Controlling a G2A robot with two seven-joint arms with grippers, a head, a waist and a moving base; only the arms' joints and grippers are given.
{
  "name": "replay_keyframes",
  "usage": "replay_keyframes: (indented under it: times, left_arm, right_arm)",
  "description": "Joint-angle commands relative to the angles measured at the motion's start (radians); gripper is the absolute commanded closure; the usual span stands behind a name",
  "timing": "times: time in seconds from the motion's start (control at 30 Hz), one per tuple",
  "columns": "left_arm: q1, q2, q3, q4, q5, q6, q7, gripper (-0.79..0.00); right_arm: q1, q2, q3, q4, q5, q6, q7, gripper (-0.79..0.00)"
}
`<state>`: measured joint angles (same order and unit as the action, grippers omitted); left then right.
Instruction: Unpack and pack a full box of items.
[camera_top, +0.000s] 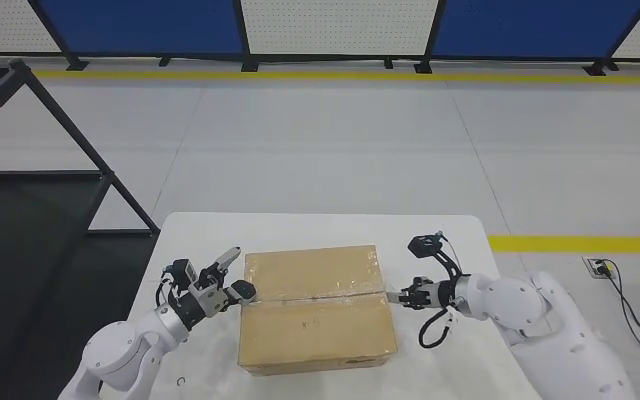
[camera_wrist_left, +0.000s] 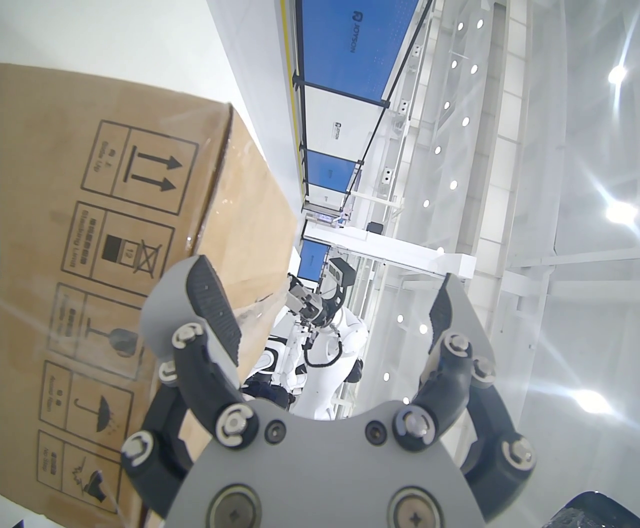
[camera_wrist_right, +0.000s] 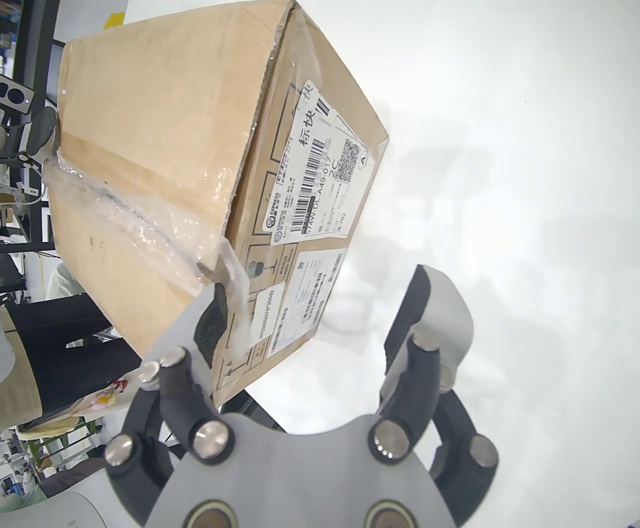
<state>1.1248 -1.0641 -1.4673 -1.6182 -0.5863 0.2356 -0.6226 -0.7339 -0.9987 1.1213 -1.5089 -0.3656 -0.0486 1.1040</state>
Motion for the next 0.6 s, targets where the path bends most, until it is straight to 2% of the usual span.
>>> replay_keyframes:
  times: [0.0,0.2,0.33,0.57]
  left_arm:
    - [0.000,0.000,0.000,0.000,0.000,0.000,0.000,-0.785]
    - [-0.001,0.000,0.002,-0.002,0.003,0.003,-0.001,-0.785]
    - [-0.002,0.000,0.004,-0.002,0.002,0.002,-0.002,-0.785]
    - [-0.002,0.000,0.004,-0.002,0.001,-0.001,0.000,-0.785]
  right_arm:
    - [0.000,0.001,0.004,0.002,-0.006,0.006,-0.006,-0.785]
    - [-0.018,0.010,0.036,-0.029,-0.021,0.012,-0.009,-0.785]
    - [-0.019,0.014,0.033,-0.051,-0.078,0.059,0.003,-0.785]
    - [-0.035,0.015,0.049,-0.078,-0.087,0.076,-0.045,-0.776]
